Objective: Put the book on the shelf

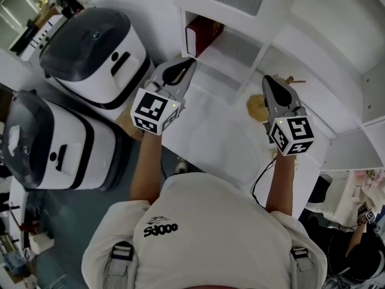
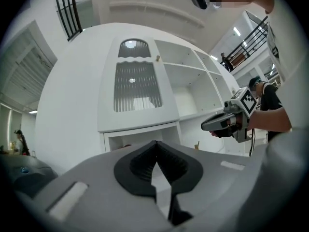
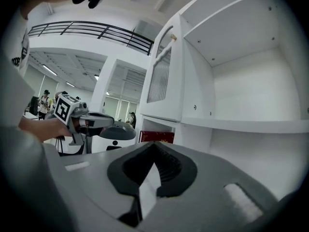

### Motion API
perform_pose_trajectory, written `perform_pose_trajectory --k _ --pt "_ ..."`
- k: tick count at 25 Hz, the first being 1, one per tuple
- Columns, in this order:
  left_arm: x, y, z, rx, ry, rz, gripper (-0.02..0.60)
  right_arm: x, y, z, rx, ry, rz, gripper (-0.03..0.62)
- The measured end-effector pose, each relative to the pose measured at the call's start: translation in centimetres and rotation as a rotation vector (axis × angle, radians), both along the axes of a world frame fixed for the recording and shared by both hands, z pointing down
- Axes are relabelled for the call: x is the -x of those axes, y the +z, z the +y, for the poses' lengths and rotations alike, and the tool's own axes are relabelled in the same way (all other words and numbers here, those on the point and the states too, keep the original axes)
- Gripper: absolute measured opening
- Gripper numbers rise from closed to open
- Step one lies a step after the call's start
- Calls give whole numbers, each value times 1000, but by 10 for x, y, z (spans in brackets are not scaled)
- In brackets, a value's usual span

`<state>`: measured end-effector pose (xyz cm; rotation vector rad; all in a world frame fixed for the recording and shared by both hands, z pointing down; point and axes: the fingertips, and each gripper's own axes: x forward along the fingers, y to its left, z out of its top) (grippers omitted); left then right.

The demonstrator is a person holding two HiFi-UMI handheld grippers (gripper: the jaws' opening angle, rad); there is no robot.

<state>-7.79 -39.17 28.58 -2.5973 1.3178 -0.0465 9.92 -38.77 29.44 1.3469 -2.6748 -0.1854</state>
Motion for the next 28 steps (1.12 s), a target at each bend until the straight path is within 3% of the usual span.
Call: perform_pose_trajectory --k 12,28 --pt "-7 -6 16 -24 10 -22 17 14 -6 9 -28 -39 39 2" --pt "-10 0 19 9 32 0 17 18 1 10 -2 -49 20 2"
